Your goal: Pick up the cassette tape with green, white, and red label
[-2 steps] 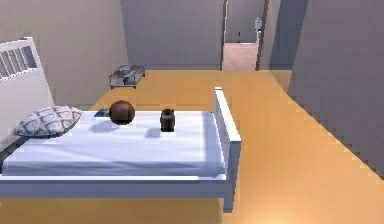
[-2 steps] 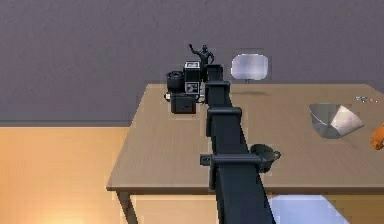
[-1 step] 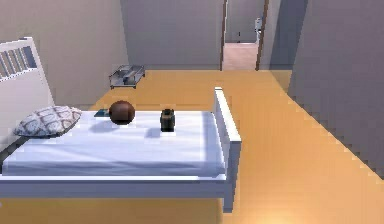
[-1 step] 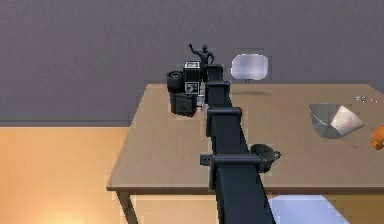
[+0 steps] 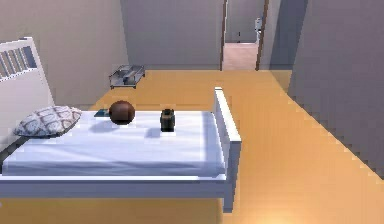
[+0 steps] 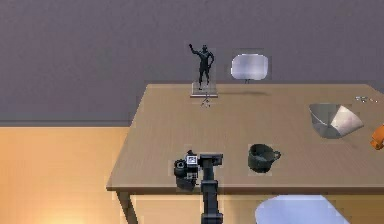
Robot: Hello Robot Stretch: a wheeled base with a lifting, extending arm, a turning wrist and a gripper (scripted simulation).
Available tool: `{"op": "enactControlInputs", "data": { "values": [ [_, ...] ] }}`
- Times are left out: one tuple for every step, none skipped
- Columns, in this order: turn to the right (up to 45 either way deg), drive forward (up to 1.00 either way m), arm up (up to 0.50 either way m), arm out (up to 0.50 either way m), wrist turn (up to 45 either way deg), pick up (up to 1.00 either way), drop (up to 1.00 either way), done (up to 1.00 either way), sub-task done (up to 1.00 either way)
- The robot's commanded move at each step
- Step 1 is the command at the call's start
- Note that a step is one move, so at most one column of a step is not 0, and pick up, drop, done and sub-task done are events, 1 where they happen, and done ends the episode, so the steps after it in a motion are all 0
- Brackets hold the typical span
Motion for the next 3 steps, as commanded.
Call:
{"op": "enactControlInputs", "data": {
  "values": [
    [0.0, 0.0, 0.0, 0.0, 0.0, 1.0, 0.0, 0.0, 0.0],
    [0.0, 0.0, 0.1, 0.0, 0.0, 0.0, 0.0, 0.0, 0.0],
    [0.0, 0.0, 0.0, 0.0, 0.0, 0.0, 0.0, 1.0, 0.0]
  ]
}}
